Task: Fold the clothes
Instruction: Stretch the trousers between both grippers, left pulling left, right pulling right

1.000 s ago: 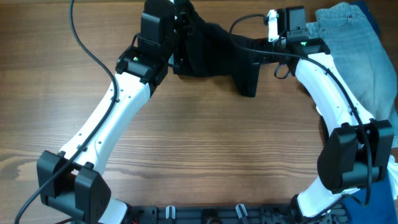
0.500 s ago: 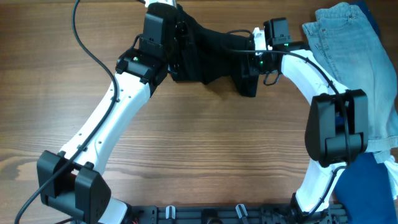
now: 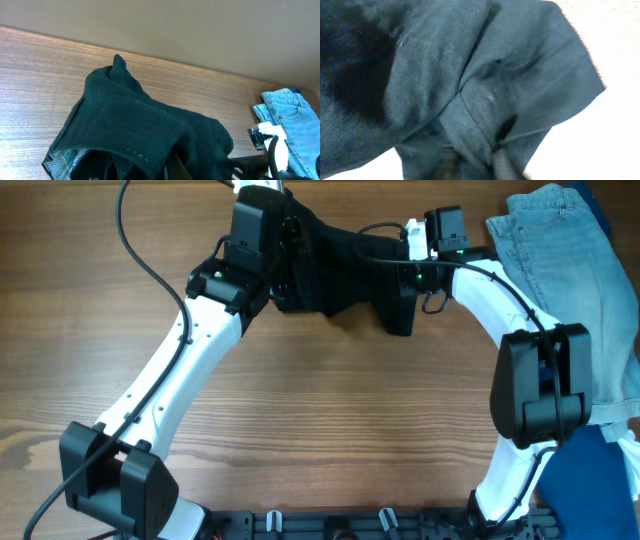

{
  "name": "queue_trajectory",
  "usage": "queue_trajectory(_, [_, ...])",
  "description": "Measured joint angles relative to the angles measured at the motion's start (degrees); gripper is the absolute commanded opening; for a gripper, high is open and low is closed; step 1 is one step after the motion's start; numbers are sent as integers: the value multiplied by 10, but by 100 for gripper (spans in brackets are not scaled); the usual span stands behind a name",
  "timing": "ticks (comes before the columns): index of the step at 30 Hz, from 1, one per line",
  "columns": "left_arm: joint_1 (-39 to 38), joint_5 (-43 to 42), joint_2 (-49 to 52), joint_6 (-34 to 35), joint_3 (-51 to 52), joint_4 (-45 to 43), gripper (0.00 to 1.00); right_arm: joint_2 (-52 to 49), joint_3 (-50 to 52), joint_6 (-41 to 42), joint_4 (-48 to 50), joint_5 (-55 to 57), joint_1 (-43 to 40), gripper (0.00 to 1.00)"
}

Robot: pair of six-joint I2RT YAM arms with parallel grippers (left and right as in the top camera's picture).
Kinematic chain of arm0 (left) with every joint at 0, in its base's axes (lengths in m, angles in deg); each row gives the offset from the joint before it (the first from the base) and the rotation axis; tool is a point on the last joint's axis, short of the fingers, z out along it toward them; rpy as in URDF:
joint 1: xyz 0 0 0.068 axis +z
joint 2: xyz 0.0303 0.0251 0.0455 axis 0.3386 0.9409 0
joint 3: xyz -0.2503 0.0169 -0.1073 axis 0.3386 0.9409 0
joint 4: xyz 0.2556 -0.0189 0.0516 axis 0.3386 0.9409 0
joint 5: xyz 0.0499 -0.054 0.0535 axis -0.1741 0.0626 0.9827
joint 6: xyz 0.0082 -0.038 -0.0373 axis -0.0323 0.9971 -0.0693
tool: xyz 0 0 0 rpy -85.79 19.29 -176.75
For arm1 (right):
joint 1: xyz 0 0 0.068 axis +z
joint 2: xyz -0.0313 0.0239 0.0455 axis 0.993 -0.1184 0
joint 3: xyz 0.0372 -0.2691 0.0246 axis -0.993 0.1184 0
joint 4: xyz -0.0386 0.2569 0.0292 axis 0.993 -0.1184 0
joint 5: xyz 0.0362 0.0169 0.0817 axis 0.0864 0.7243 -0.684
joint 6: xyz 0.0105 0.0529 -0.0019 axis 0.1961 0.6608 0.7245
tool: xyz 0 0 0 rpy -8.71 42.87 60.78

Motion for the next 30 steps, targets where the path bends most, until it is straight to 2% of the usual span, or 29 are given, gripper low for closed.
queue_trajectory(11, [0,0,0,0,0,3,4,1,-2,-1,29,8,0,4])
queue_trajectory(20, [0,0,0,0,0,4,4,53,-29,-1,30,96,-14,4])
queue_trajectory(24, [0,0,0,0,0,4,4,79,-31,8,31,110,-55,4])
queue_trajectory(30, [0,0,0,0,0,4,4,106,-31,38,38,115,-161,4])
